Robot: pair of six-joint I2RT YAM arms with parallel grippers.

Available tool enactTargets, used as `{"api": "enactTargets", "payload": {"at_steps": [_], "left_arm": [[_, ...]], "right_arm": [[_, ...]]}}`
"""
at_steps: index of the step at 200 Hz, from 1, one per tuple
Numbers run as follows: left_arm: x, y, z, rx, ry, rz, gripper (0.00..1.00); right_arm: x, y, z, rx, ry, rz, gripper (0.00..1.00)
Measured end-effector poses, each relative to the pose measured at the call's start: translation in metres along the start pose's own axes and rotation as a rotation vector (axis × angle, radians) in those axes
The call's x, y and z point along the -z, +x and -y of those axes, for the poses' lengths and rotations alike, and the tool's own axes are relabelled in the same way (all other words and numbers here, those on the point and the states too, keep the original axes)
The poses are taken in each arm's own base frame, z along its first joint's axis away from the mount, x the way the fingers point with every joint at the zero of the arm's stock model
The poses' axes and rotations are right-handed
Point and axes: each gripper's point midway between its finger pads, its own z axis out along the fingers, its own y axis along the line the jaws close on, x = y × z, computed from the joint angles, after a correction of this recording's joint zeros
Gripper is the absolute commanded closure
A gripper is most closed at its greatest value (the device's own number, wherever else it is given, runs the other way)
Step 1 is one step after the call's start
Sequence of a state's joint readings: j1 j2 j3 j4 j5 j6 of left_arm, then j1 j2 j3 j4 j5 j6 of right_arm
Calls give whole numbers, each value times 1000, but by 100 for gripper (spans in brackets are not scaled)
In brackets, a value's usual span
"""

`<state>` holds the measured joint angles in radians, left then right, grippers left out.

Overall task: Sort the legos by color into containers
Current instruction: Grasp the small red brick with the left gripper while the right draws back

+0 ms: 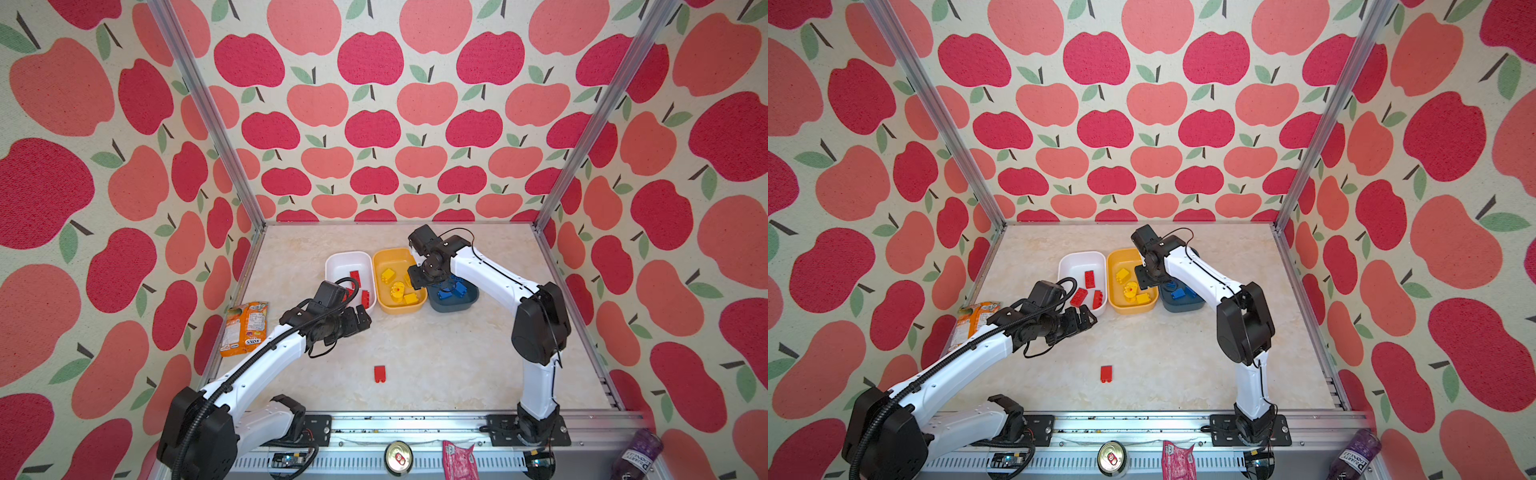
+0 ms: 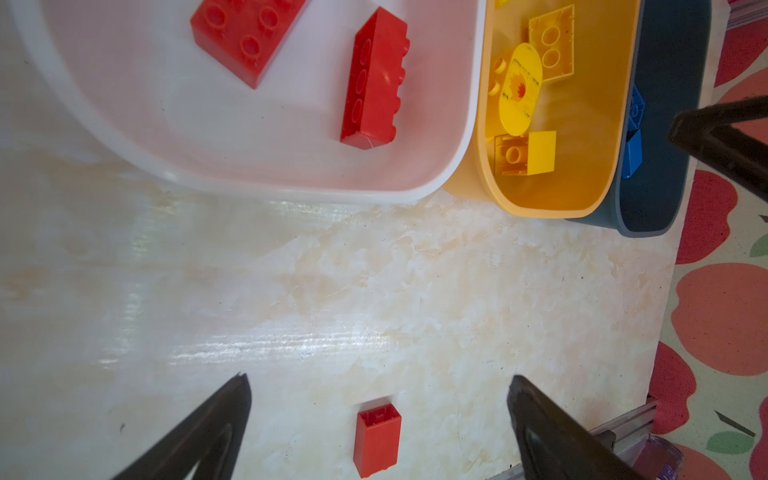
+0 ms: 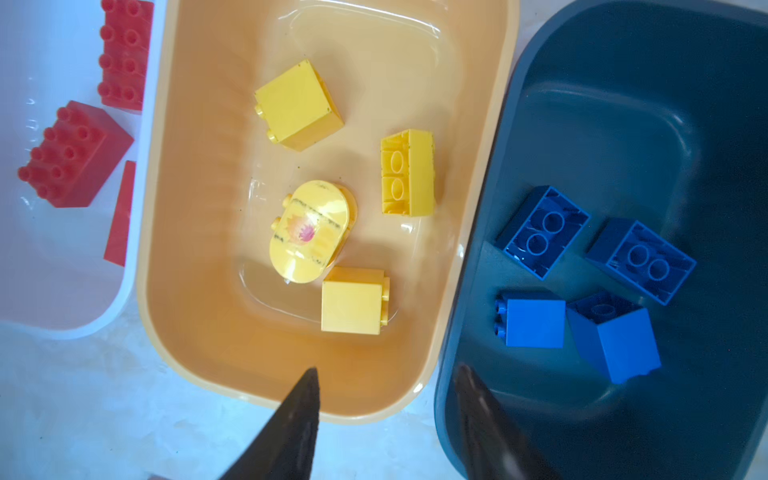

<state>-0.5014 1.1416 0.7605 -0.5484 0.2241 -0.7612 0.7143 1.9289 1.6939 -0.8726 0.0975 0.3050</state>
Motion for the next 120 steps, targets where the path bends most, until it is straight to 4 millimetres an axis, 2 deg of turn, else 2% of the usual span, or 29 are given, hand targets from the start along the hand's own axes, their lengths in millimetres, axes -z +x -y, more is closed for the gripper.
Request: {"api": "enactTargets", "payload": {"at_steps": [33,81,120], "left_arm": [[-8,18,6,-32,-36,-29,4],[-25,54,1,-70,-179,-98,11],[-33,75,9,-112,-269,-126,19]], "right_arm": [[15,29,-3,-42,-63,1,24],[38,62,-12,-71,-164,16,15],[58,85,-13,-79,-219,41,12]]}}
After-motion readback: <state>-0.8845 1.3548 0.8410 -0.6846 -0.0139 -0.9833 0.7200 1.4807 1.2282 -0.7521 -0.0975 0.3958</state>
